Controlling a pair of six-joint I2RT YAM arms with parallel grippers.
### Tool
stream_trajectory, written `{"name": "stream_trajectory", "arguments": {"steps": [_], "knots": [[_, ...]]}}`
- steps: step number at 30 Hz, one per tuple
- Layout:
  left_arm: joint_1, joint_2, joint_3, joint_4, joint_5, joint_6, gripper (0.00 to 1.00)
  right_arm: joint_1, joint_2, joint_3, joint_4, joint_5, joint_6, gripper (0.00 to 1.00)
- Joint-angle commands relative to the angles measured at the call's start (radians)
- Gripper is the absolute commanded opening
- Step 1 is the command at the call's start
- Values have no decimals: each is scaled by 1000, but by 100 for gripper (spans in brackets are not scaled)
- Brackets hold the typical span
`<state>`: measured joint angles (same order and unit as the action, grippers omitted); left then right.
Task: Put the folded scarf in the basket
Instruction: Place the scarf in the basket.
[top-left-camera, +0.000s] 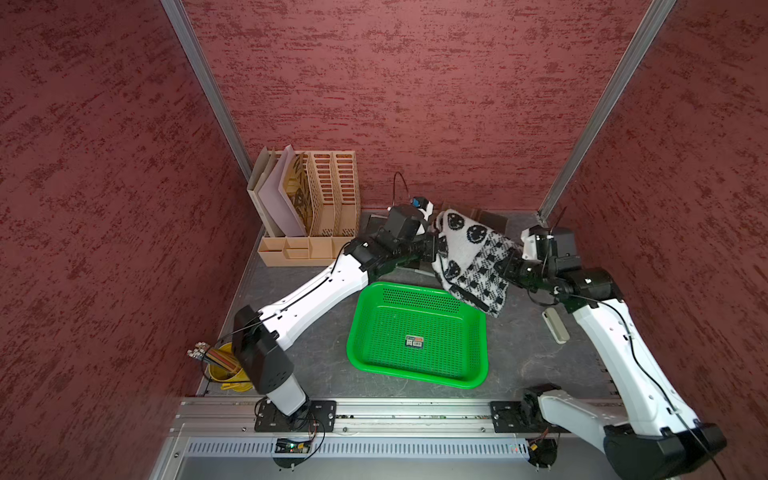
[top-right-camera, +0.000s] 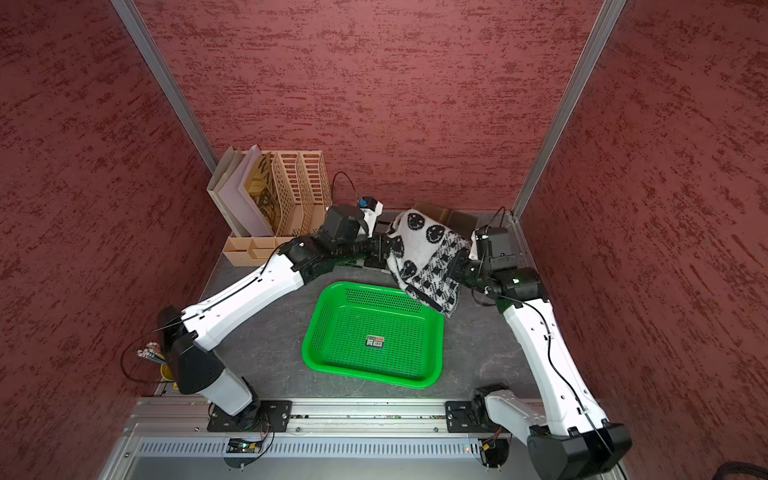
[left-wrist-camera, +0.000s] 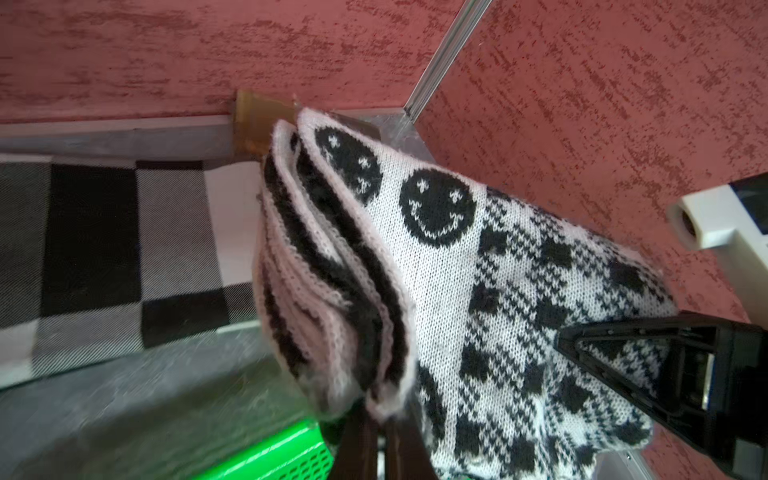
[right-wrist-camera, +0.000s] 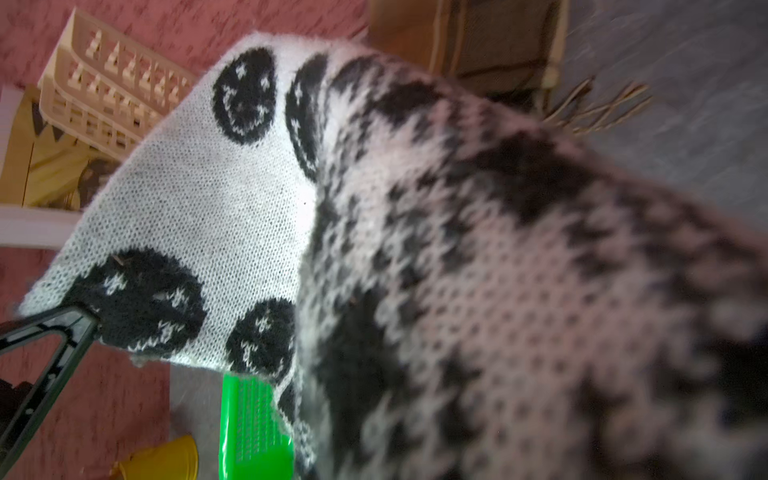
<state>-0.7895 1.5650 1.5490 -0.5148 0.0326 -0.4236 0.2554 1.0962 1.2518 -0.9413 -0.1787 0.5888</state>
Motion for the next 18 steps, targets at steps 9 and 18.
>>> {"name": "stream_trajectory", "arguments": {"steps": [9, 18], "knots": [[-117, -382, -427, -59, -226, -194, 0, 253, -50, -169, 74, 43, 92, 0], [-261, -491, -519, -189, -433, -308, 0, 366, -27, -230, 111, 90, 131, 0]]}}
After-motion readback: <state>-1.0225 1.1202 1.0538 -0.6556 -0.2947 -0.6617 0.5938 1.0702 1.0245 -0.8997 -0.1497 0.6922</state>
